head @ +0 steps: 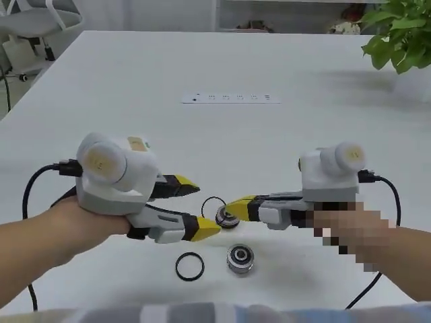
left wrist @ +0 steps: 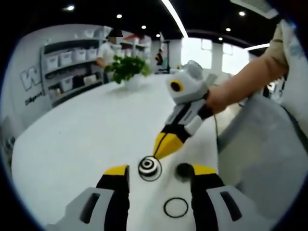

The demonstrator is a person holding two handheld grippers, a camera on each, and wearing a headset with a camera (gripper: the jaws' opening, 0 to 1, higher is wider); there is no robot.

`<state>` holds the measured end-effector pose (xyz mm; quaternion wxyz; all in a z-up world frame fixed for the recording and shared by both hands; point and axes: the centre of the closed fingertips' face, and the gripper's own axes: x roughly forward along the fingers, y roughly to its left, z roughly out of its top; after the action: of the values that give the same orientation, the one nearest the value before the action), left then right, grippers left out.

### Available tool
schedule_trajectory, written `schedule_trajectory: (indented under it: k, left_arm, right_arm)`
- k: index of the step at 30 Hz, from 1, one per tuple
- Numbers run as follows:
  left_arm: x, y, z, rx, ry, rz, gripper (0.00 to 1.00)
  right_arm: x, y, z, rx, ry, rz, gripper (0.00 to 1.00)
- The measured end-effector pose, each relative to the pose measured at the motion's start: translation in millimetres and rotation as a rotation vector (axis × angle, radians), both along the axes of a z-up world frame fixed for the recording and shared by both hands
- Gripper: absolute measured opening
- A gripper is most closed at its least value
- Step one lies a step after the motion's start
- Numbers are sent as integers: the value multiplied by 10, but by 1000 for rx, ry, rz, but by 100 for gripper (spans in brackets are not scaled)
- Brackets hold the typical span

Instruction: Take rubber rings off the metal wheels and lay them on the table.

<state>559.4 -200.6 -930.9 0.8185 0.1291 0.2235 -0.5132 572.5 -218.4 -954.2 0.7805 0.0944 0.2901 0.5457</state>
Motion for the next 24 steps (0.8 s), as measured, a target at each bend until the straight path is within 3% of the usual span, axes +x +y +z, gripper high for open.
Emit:
schedule_trajectory:
  k: [12, 24]
  left_arm:
    - [-291, 262, 102, -6, 8, 15, 62]
    - [-399, 440, 107, -12, 17, 55, 68]
  right_arm:
    - [-175, 92, 12, 4, 23, 59, 0]
    - [-349, 213, -105, -30, 61, 156, 0]
